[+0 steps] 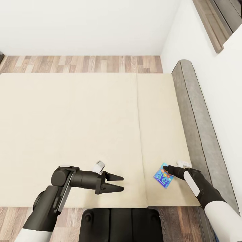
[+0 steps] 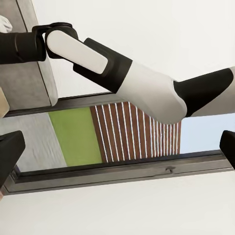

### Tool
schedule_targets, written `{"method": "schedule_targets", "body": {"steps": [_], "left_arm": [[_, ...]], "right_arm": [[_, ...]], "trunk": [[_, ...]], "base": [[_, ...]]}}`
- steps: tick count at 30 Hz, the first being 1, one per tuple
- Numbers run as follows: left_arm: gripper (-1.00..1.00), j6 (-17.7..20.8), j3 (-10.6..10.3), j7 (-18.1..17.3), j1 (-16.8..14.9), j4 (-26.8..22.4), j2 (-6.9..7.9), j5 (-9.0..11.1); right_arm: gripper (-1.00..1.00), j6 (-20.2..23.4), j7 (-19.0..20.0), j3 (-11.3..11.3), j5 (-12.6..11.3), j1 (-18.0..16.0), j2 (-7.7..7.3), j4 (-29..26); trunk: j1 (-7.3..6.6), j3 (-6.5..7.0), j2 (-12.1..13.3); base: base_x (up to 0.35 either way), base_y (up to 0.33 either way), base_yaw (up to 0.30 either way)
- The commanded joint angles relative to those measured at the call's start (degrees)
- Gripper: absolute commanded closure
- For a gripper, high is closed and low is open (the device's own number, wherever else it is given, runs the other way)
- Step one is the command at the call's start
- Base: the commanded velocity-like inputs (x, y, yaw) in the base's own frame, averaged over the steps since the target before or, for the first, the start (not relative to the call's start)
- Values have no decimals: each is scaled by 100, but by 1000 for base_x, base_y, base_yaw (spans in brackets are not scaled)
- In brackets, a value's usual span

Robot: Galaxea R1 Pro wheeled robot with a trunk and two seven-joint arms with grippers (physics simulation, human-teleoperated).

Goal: Put all the toys in the child's room - the three board games (two on the bed and one on the table), the two jigsaw puzzles on the table, and the tennis ball on the table - inside the toy box on the table in the child's room.

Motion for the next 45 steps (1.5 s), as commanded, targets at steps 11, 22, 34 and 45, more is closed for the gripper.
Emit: {"method": "schedule_targets", "body": {"steps": [11, 22, 34, 45], "left_arm": [[-100, 62, 0, -18, -2, -3, -1, -18], [-100, 65, 0, -20, -2, -3, -1, -18], [-100, 66, 0, -17, -2, -3, -1, -25], [-100, 65, 0, -17, -2, -1, -1, -27]], "right_arm": [[-100, 32, 8, 20, -26, -5, -1, 24], [-100, 59, 143, 6, -51, -8, -6, 34], [-100, 99, 398, -11, -60, -8, -17, 48], [-100, 119, 412, -18, -57, -8, -30, 69]], "trunk": [[3, -6, -9], [3, -6, -9], [3, -6, -9], [3, -6, -9]], "base": [[0, 0, 0], [0, 0, 0], [0, 0, 0], [0, 0, 0]]}}
